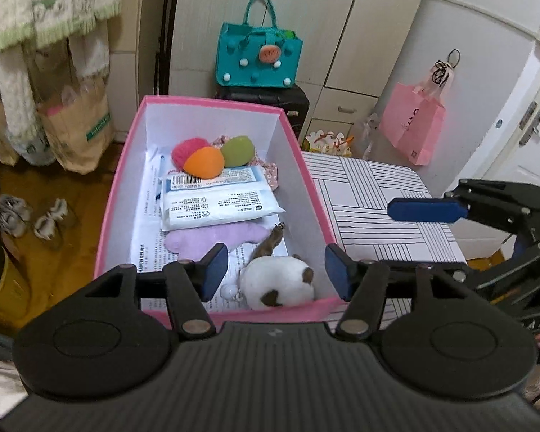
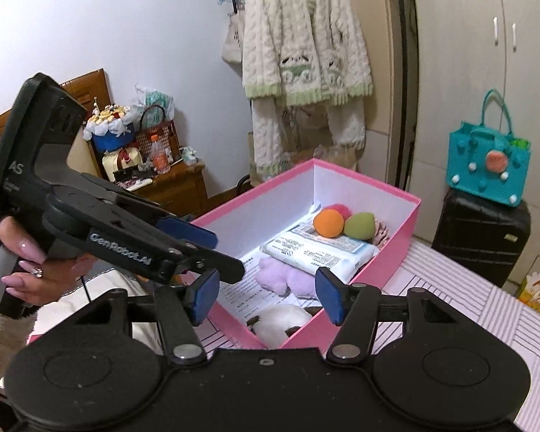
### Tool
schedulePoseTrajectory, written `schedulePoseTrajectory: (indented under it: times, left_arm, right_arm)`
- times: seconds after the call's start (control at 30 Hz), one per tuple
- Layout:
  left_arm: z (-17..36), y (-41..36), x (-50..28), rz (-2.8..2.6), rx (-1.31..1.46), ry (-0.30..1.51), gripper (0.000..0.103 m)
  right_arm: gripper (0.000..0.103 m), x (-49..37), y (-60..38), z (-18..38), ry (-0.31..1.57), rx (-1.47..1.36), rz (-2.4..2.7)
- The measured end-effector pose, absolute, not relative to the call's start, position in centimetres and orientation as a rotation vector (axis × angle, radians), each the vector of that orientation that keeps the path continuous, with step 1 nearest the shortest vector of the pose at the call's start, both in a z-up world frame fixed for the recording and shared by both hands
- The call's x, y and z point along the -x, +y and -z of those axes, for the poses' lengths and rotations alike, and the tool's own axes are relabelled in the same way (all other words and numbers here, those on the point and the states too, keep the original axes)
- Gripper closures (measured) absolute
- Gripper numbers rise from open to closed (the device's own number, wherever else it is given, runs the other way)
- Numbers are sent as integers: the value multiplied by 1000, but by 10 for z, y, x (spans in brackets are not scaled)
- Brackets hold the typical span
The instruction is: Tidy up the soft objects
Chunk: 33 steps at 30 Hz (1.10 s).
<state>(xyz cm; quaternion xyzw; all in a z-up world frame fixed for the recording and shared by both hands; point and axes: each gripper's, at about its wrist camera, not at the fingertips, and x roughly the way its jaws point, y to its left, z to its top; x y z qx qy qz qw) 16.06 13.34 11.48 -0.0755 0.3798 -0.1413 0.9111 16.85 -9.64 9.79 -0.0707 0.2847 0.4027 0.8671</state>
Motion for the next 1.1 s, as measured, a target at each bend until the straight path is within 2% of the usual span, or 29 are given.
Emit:
schedulePoseTrajectory:
  times: [0.23,0.5,0.67,0.83,1.1]
  left_arm:
    - [-140,120,-120,275,81,714,37]
    - [-145,105,-96,270,42,675,29]
    - [-143,91,-86,202,-8,641,9]
    - [-139,76,-79,150,-59,617,1]
    - [-127,56,-76,145,-44,638,0]
  right_arm:
    - [34,-144,-119,-113,548,134,-780]
    - [29,-117,-142,-119,489,150,-691]
    - [27,-105,-157,-116,454,157,-653]
    - [26,-96,-168,-112,454,142,-631]
    - [21,-84,-180,-104,466,134,-594]
